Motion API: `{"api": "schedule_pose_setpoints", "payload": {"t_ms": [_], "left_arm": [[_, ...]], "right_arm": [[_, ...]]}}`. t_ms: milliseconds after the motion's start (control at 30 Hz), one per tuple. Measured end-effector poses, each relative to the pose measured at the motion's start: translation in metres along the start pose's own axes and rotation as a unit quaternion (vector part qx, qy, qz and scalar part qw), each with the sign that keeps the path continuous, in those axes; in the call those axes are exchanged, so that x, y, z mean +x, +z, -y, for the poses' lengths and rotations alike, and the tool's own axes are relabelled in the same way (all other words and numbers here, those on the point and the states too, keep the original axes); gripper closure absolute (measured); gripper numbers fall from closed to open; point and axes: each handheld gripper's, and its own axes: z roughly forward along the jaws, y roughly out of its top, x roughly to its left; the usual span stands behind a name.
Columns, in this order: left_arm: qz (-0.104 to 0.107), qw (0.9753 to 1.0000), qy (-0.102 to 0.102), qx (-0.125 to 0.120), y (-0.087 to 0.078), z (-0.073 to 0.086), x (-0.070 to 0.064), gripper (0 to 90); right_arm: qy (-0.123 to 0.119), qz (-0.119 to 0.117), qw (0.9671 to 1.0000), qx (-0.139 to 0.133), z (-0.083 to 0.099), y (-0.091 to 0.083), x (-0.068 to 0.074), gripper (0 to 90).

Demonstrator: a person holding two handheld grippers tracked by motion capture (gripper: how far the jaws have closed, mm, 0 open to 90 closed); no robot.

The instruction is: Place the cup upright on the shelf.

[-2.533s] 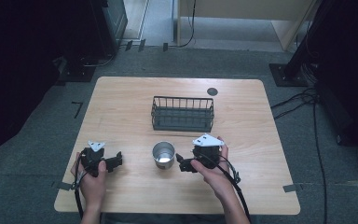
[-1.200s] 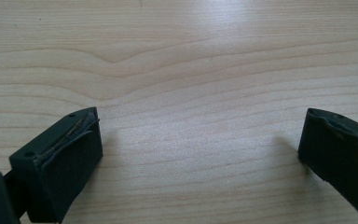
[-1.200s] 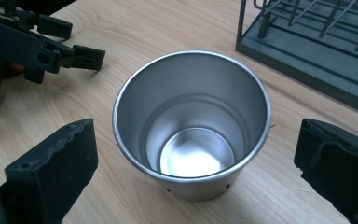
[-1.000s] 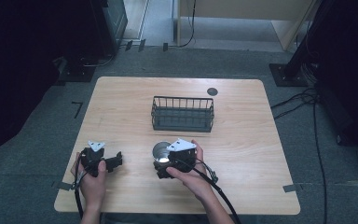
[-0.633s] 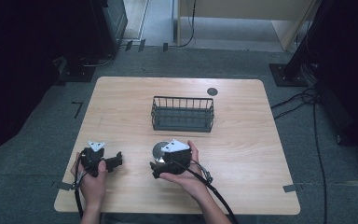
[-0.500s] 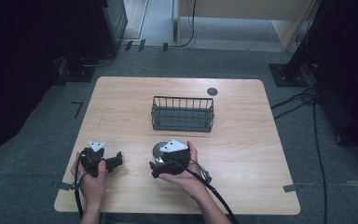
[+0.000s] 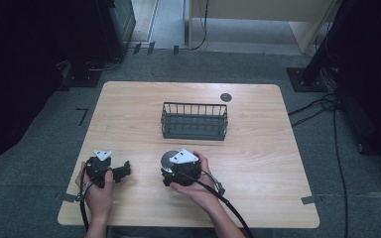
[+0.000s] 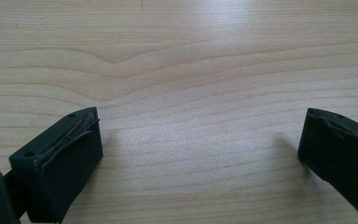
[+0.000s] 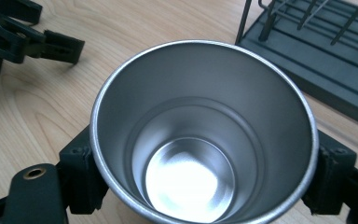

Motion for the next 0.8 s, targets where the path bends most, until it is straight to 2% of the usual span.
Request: {"api": "schedule_pose_setpoints", "payload": {"t_ms": [400,800], "left_arm": [[0.0,1.0,0.0,0.0,0.0,0.0,0.0,0.0],[0.0,1.0,0.0,0.0,0.0,0.0,0.0,0.0]], "right_arm": [[0.012,-0.005,0.9997,-0.023,-0.008,-0.016,-0.008,18.6],[0.018,0.012,0.9991,-0.036,-0.024,-0.034,-0.033,18.6]]}}
